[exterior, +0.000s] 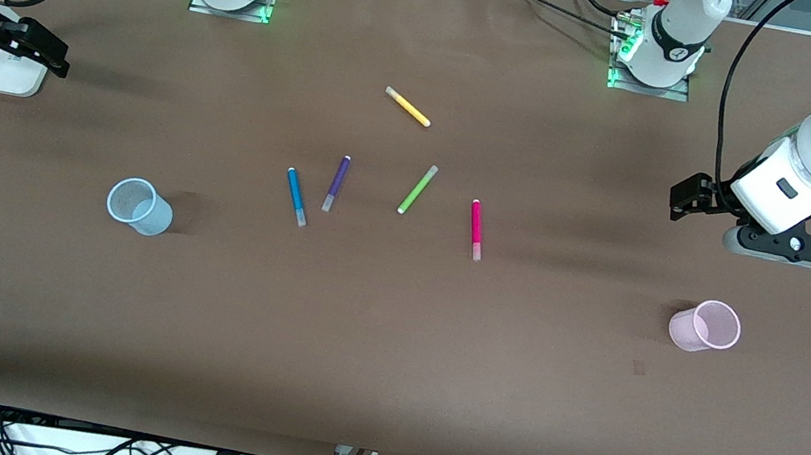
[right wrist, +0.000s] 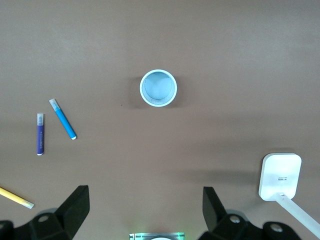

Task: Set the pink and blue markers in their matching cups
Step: 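Move the right gripper toward the blue marker beside the blue cup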

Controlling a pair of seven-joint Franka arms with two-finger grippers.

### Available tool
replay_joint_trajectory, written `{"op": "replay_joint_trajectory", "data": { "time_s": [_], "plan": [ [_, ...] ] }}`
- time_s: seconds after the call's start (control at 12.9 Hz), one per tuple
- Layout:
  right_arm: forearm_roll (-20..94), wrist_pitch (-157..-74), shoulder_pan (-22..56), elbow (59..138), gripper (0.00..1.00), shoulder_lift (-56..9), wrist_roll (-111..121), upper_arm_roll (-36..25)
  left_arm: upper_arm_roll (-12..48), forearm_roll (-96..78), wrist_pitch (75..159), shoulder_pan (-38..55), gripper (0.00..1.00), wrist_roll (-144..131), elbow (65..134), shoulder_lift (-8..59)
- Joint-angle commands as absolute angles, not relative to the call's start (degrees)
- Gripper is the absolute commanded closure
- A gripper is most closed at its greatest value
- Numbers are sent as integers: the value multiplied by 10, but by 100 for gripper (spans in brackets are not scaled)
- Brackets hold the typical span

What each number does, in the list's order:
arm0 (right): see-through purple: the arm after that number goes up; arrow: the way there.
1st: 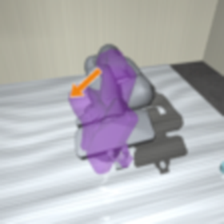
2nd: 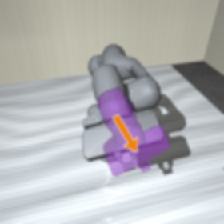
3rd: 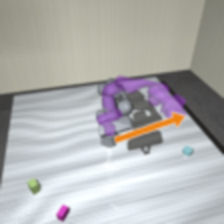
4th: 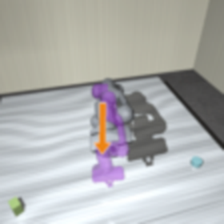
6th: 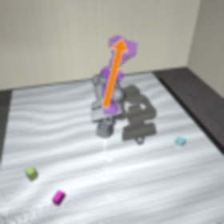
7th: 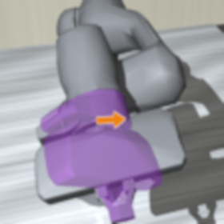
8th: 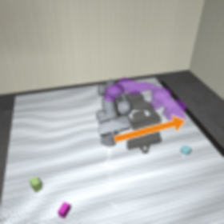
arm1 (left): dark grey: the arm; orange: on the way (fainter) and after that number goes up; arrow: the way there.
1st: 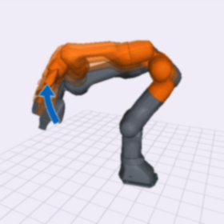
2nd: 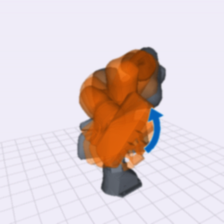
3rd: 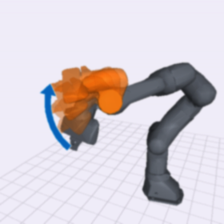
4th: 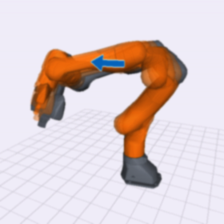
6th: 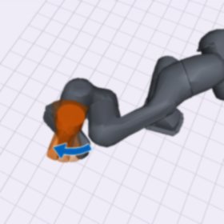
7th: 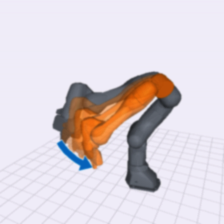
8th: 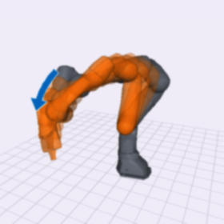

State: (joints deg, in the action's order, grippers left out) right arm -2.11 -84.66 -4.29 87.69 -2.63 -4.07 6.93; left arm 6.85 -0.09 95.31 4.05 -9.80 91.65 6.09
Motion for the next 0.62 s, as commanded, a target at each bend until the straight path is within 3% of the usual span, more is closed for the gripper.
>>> {"op": "replay_joint_trajectory", "data": {
  "time_s": [0.0,0.54],
  "plan": [
    [-11,-841,-45,865,0,-31,-39,68,71,4,939,36,0,-85,898,69],
    [-11,-841,-47,865,0,-31,-35,68,71,4,936,32,0,-84,898,69]
  ]
}}
